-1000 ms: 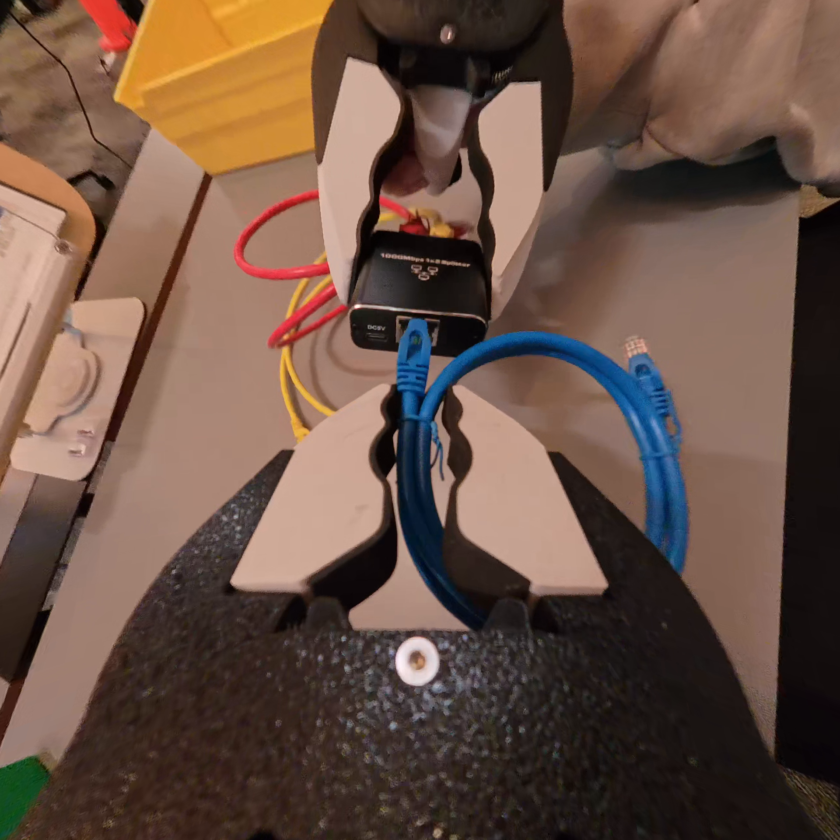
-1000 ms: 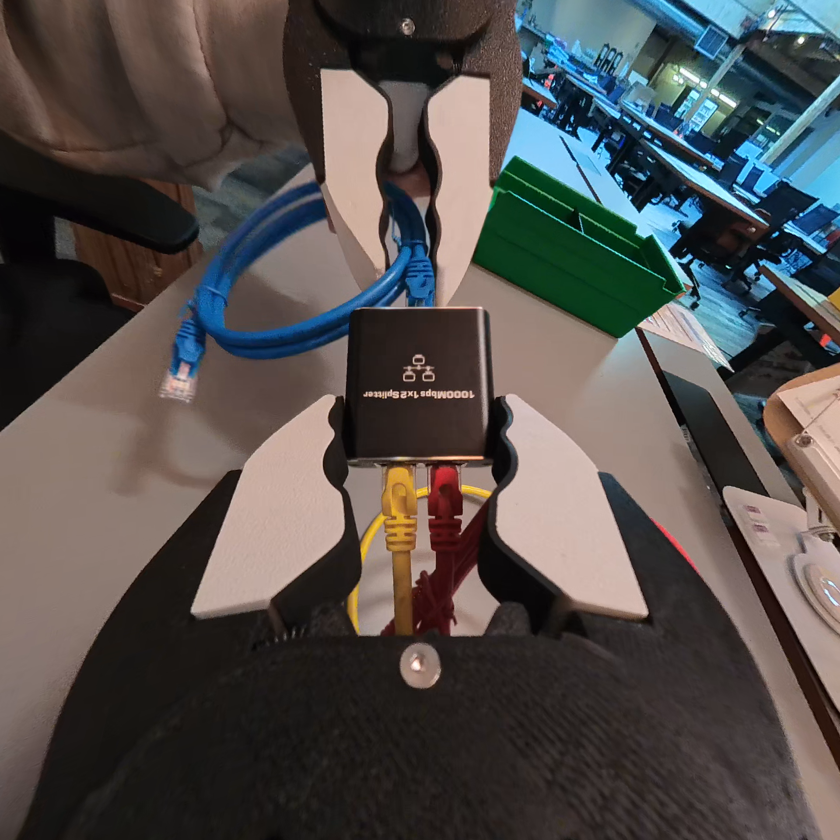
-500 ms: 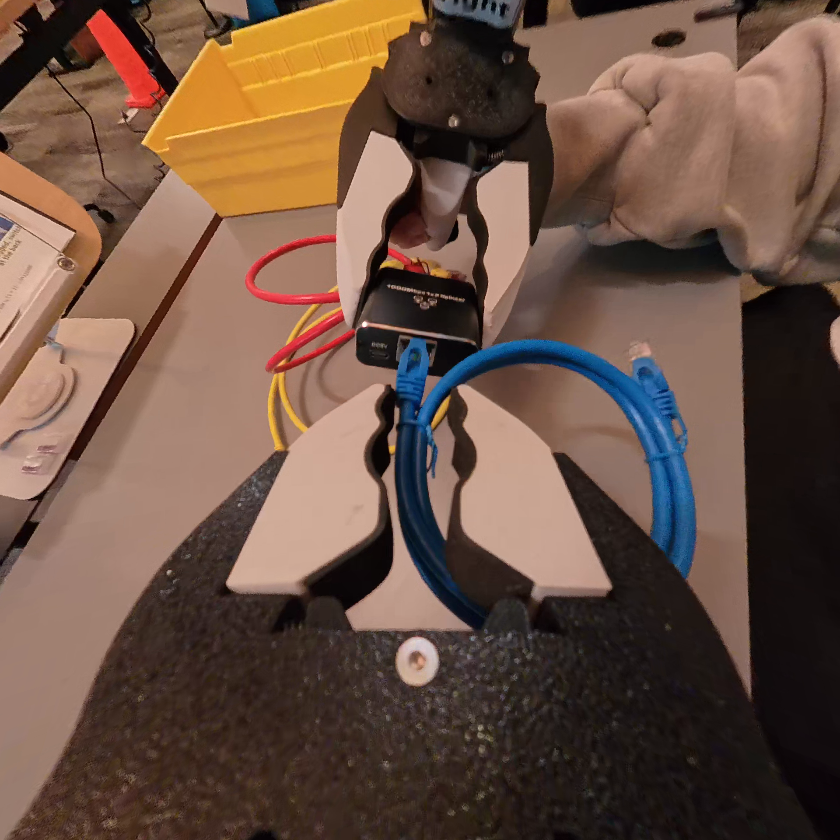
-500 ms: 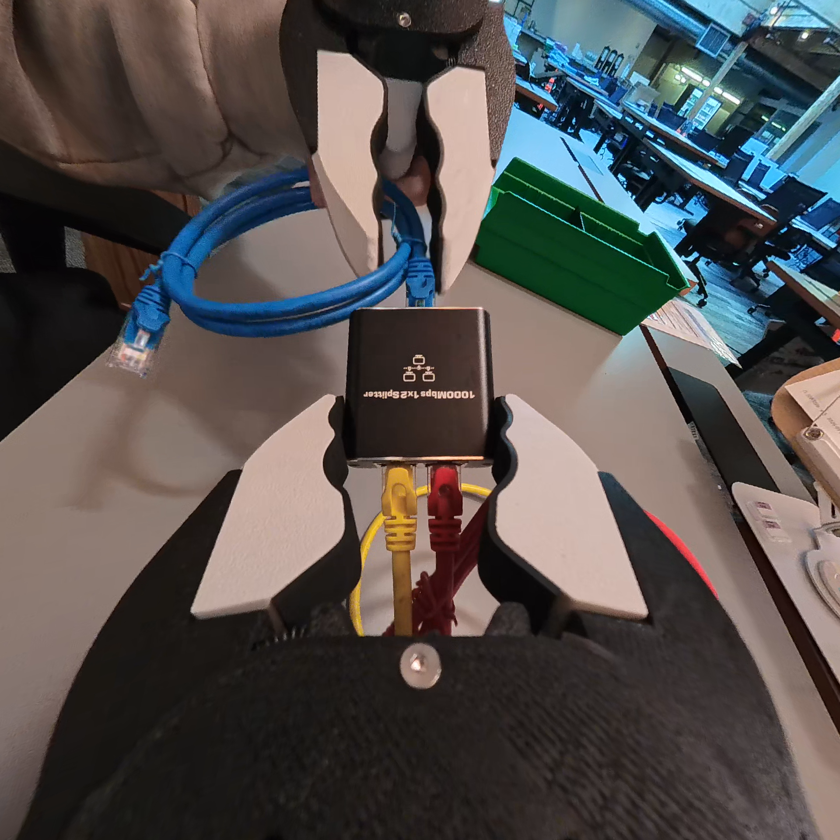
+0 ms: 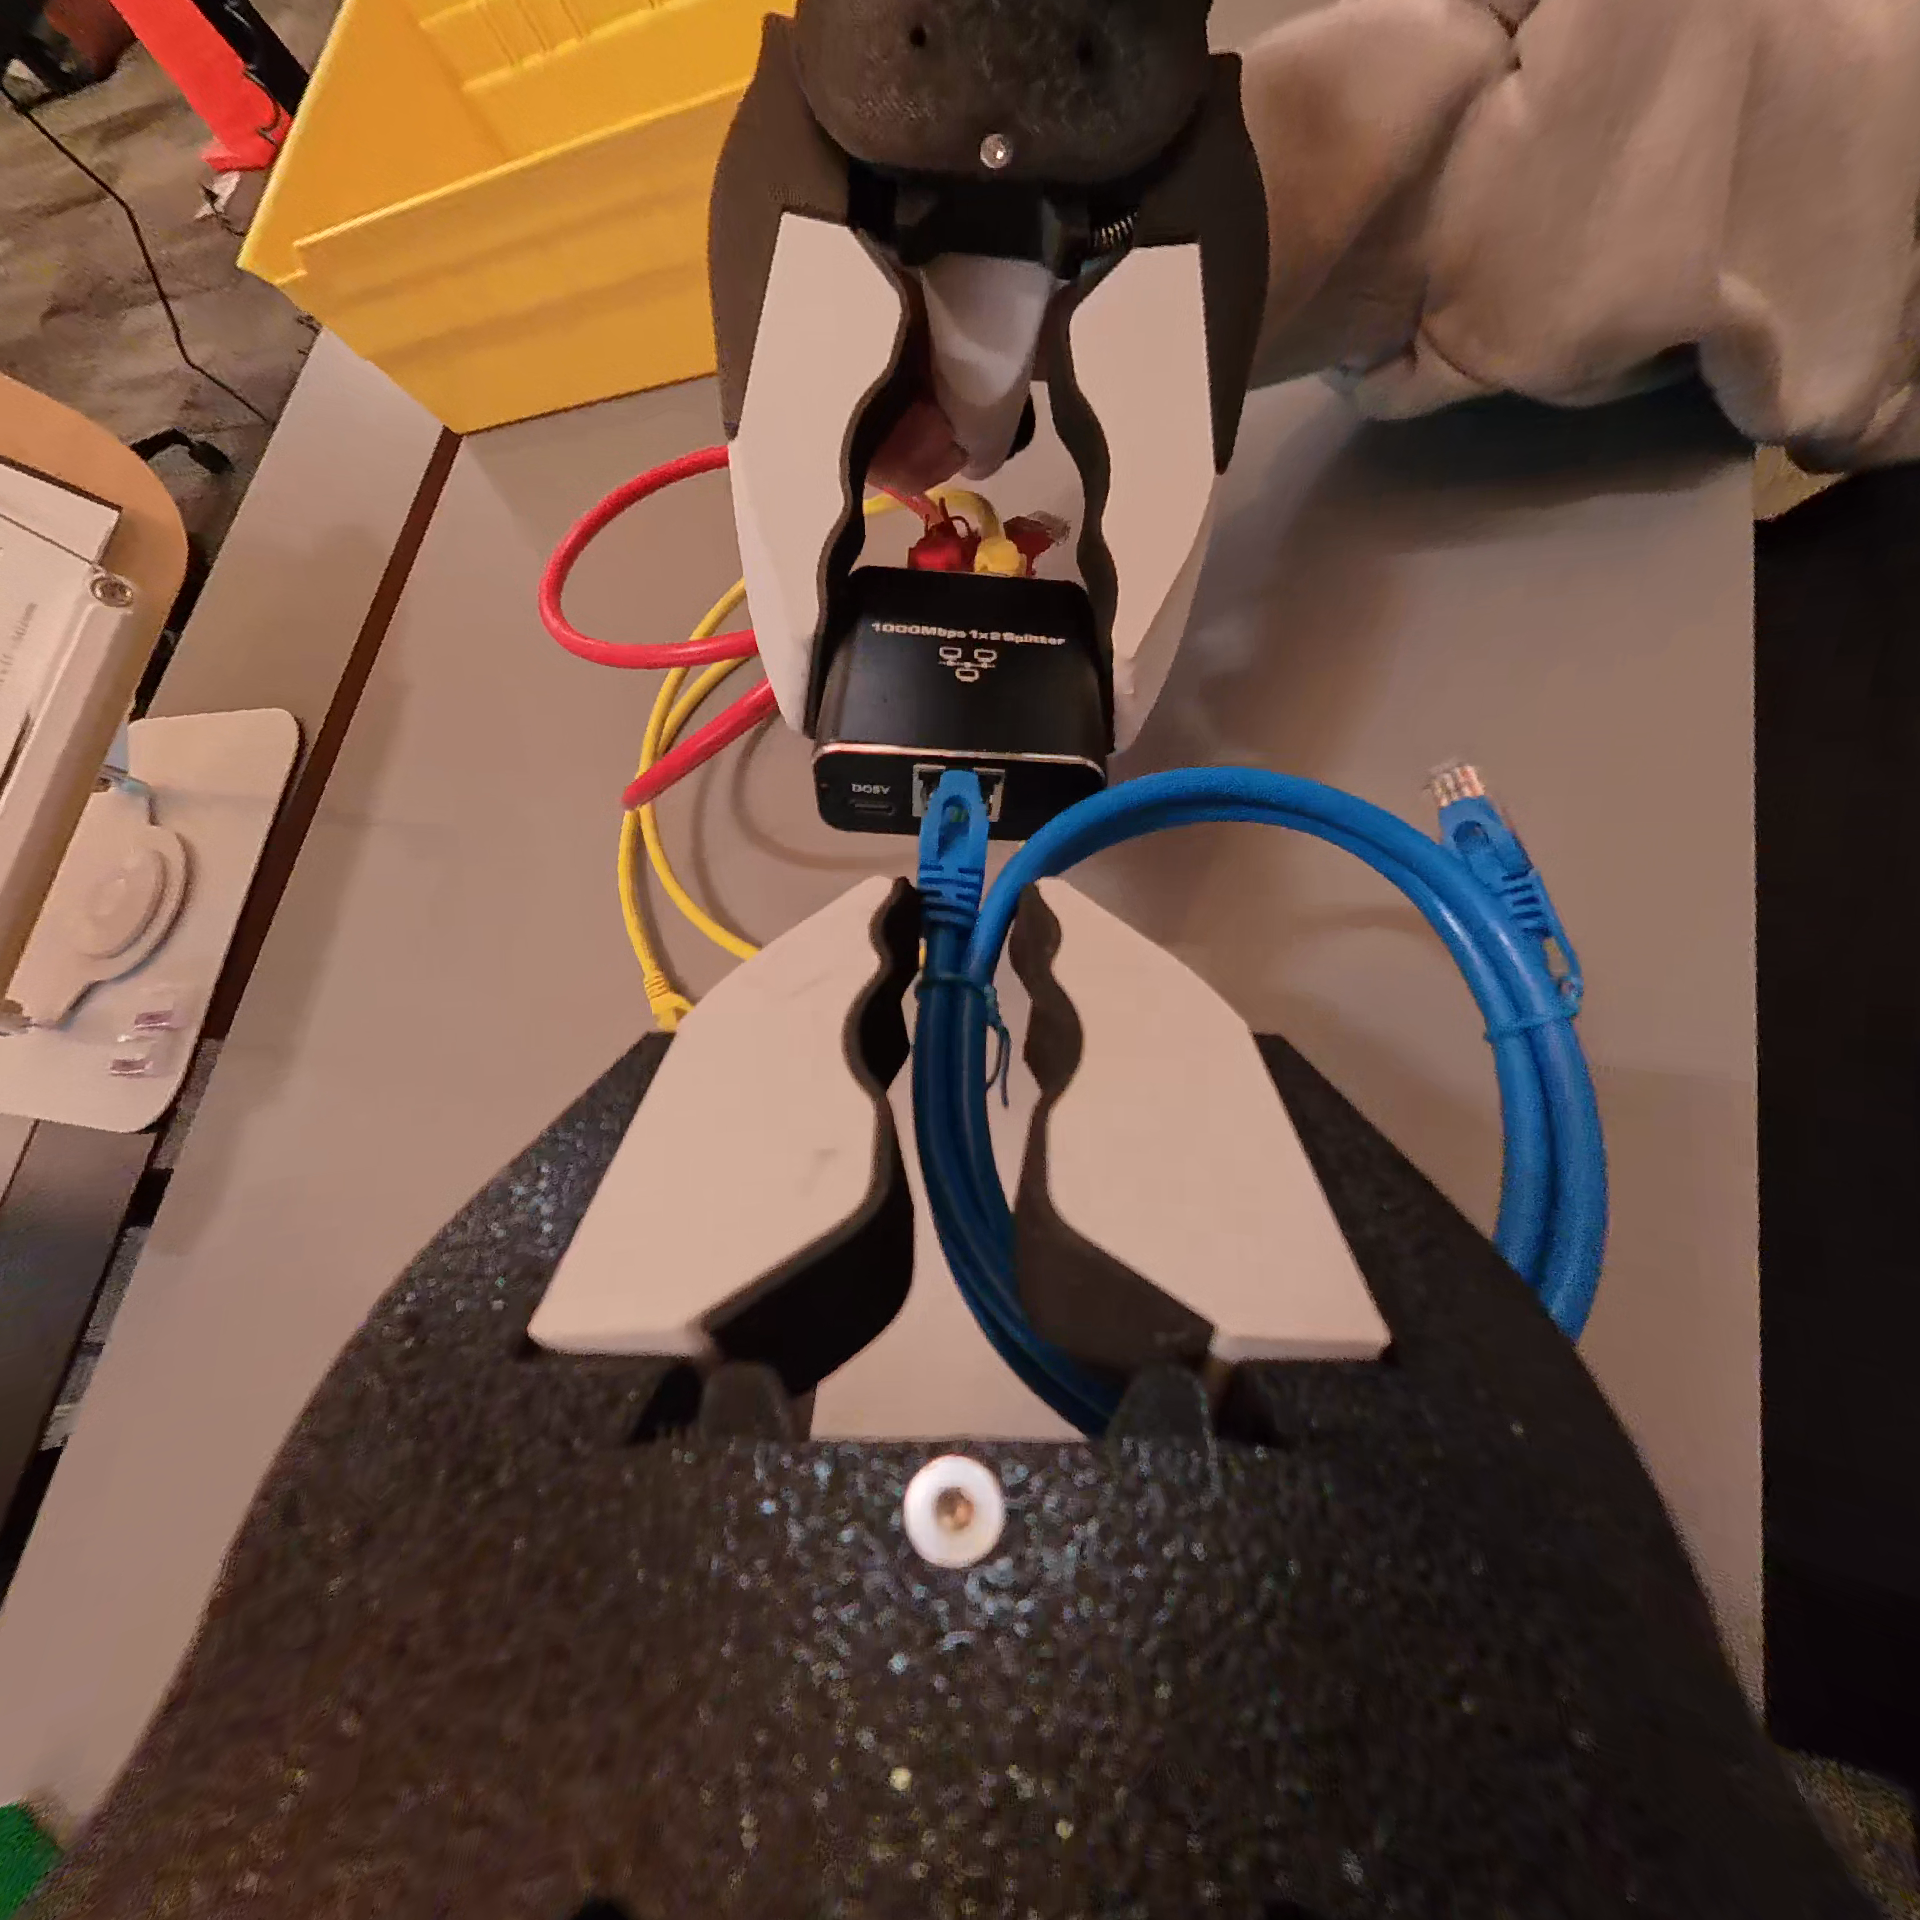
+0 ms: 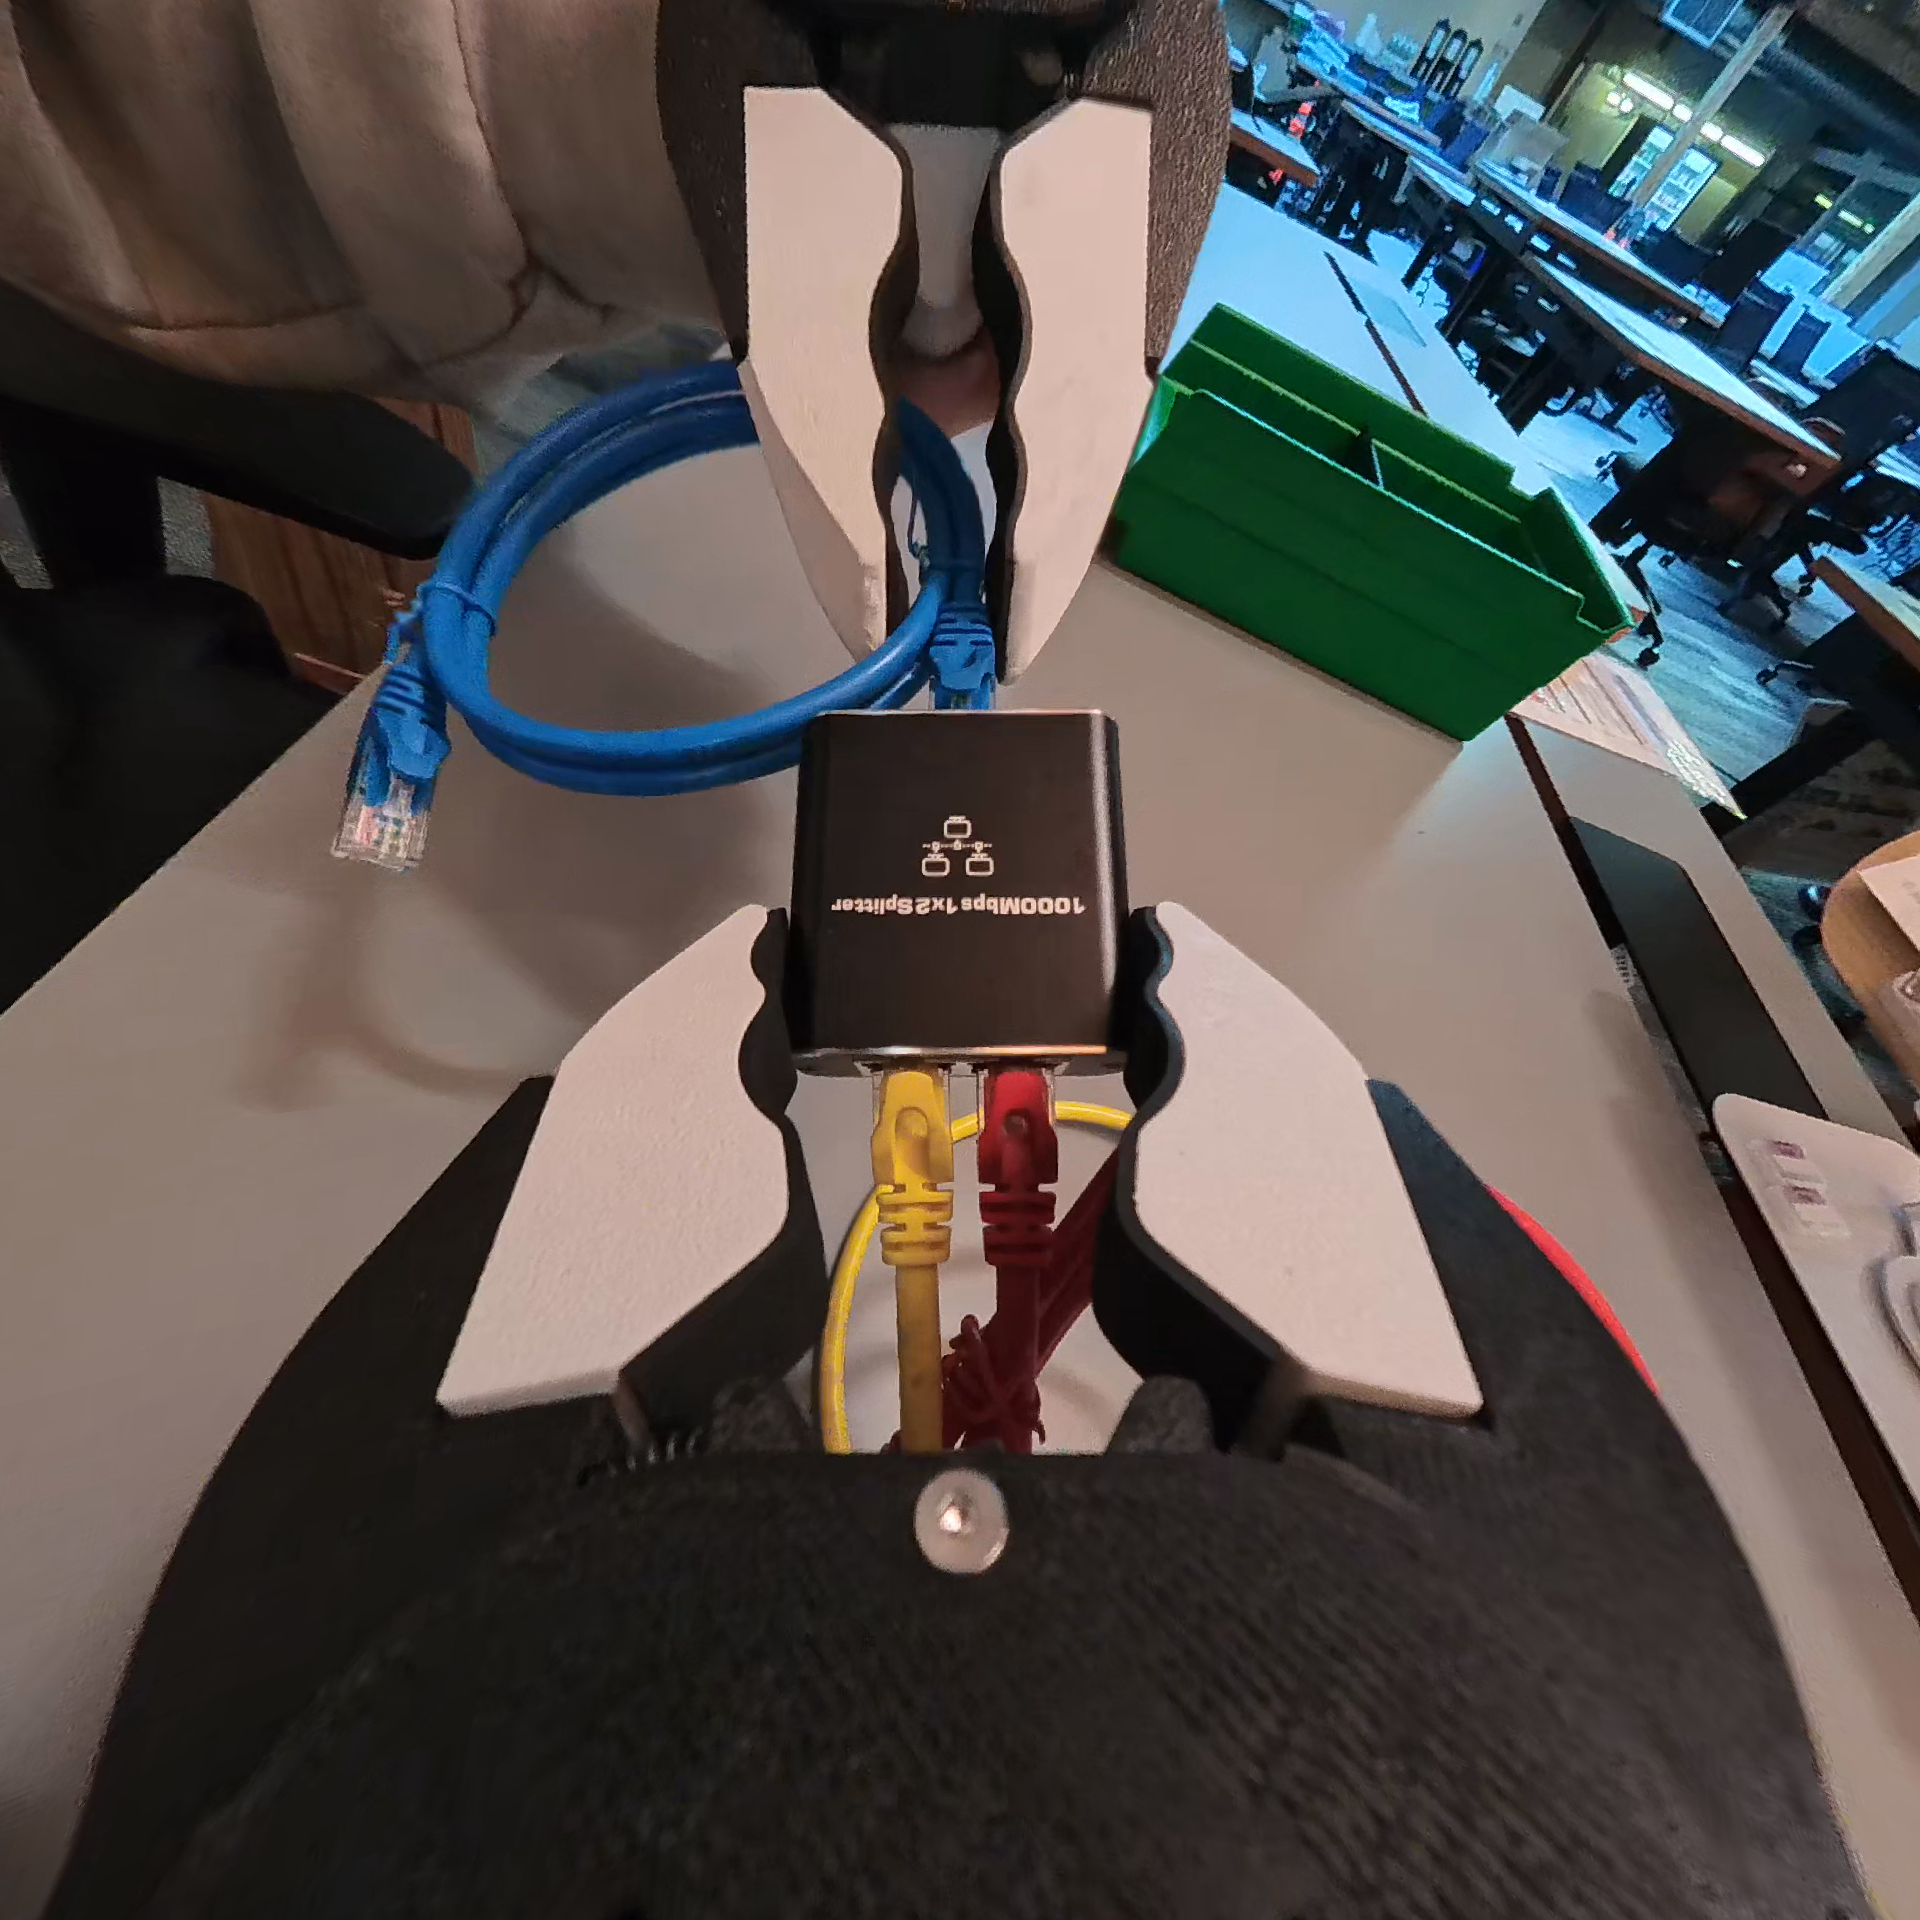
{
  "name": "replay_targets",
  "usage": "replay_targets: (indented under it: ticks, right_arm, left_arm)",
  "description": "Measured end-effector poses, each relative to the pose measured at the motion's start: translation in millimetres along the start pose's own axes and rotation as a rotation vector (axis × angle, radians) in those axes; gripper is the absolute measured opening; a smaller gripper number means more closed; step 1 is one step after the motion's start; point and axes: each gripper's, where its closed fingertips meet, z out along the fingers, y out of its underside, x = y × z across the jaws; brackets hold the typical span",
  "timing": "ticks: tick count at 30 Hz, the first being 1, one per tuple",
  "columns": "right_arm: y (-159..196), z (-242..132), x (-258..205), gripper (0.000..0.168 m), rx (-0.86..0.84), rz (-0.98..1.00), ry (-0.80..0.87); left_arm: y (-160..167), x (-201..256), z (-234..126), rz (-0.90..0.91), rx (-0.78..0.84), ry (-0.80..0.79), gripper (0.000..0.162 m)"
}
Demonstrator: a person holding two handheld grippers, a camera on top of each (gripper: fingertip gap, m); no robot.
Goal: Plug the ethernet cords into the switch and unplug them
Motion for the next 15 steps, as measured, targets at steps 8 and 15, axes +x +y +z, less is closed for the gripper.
replay_targets:
  ticks: [8,15]
  right_arm:
    - [6.7,3.8,-1.8,0.063,-0.064,-0.02,0.004]
    - [-3.4,-5.2,10.3,0.063,0.009,-0.032,0.07]
  left_arm:
    - [7.1,0.7,3.6,0.07,-0.103,0.02,0.017]
    - [-10.7,-9.9,-7.0,-0.025,0.066,-0.085,0.025]
